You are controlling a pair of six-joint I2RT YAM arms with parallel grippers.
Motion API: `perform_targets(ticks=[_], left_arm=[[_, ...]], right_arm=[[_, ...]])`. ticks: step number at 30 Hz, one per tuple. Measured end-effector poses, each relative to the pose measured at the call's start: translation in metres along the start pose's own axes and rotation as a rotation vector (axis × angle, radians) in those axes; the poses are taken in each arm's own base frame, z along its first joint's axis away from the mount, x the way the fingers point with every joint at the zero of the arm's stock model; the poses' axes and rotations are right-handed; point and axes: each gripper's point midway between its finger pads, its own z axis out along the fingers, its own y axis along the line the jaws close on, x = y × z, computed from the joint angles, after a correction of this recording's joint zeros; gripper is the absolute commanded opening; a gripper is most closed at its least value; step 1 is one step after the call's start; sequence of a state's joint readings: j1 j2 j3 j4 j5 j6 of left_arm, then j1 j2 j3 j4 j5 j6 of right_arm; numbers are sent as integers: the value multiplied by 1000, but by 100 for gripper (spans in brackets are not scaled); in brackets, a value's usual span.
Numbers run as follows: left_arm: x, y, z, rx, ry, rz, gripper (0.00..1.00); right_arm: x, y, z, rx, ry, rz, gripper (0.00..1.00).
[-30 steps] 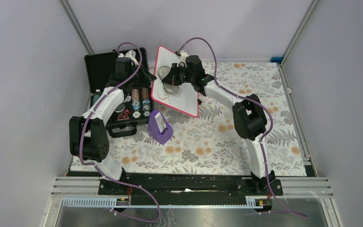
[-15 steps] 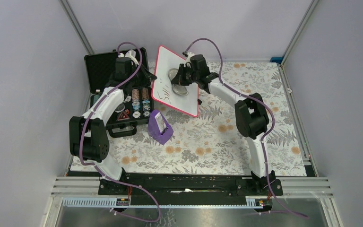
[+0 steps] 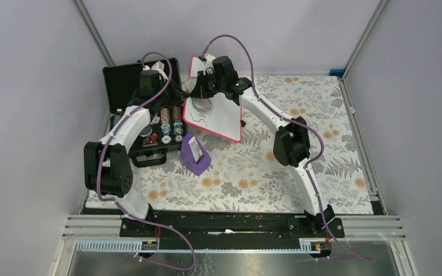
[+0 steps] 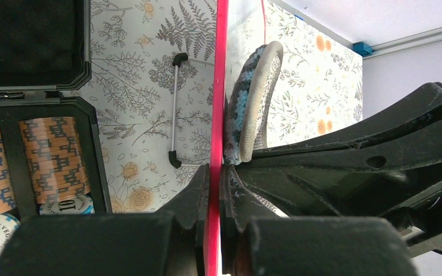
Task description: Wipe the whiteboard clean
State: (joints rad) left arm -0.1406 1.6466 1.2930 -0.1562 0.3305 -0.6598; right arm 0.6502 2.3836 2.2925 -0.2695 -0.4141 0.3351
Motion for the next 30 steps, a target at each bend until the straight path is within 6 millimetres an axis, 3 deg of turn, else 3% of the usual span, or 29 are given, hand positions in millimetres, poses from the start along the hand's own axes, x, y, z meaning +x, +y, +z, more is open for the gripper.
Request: perform_targets(ticks=[5, 9, 14, 18, 25, 28, 30], left_arm=[[2, 1, 0, -3, 7, -3, 0], [2, -2, -1, 10, 9, -2, 0], [1, -4, -1, 22, 4, 0, 0], [0, -9, 0, 37, -1, -2, 0], [0, -8, 0, 36, -2, -4, 0], [0, -9, 0, 36, -2, -4, 0], [0, -8, 0, 35, -1, -4, 0]], right_arm=[[5, -4, -1, 9, -6, -23, 0], [20, -13, -16, 19, -58, 27, 0], [46, -55, -41, 65, -60, 174, 0], [54, -83, -50, 111, -44, 242, 0], [53, -73, -45, 140, -28, 127, 0], [45, -51, -40, 116, -27, 38, 0], [39, -27, -35, 65, -32, -31, 0]])
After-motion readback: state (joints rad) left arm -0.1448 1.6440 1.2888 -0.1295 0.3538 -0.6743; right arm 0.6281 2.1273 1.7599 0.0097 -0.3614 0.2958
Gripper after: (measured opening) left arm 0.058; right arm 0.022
